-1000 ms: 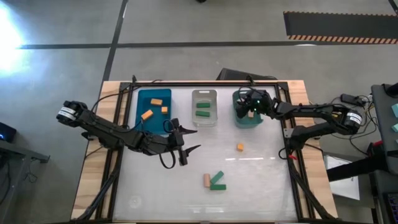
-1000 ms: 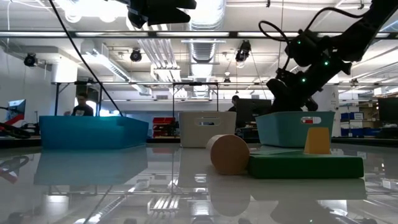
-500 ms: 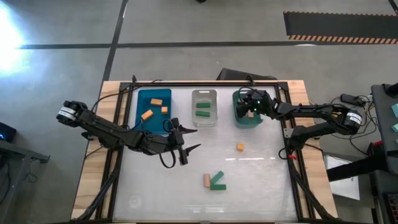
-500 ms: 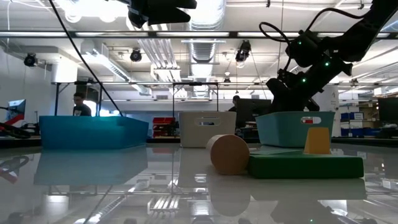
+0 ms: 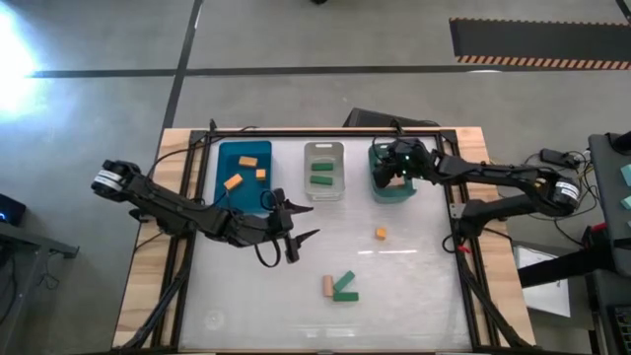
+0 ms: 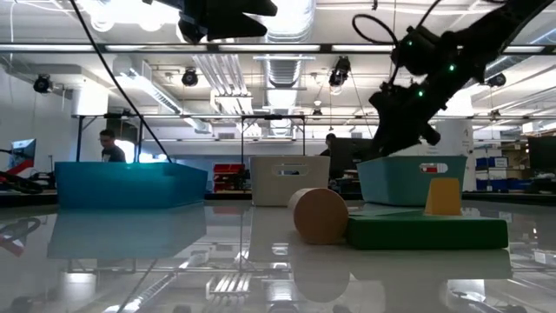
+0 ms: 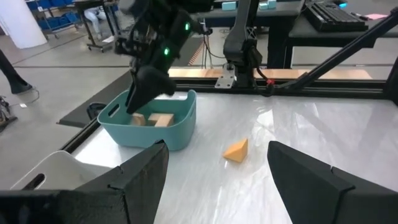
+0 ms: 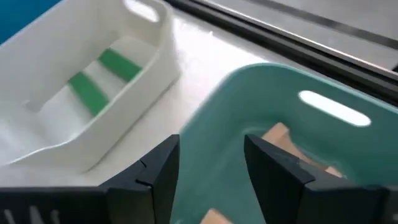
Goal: Sort & place blocks by color
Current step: Put the yellow block into the blue bin
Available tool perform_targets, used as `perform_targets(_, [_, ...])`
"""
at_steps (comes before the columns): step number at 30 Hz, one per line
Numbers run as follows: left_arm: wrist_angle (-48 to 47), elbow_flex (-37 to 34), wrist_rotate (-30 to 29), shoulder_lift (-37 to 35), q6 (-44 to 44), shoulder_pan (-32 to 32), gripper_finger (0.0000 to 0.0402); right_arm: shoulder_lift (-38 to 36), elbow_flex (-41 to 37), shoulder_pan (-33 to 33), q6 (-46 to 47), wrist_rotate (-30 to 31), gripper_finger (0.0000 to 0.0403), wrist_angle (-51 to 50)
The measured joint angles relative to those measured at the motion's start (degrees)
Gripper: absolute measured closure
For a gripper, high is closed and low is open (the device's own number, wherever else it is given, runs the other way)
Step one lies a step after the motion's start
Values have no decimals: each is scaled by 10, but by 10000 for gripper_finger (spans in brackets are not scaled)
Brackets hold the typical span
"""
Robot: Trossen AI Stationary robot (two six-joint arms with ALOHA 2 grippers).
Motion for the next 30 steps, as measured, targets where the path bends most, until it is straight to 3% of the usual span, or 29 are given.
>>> perform_targets(11, [3,0,0,17,-16,-5,143,-40,119,131,40,0,255,-204])
perform_targets(17, [6,0,-5,17,-13,-3,143,-27,169,227,109,0,271,-241])
perform_targets(23, [5,0,-30,16,5,-3,143,19,209,307,185,1,276,-254])
perform_targets(30, [4,1,-31,-6,50,-3,143,118,279,366,285,11,257,-424])
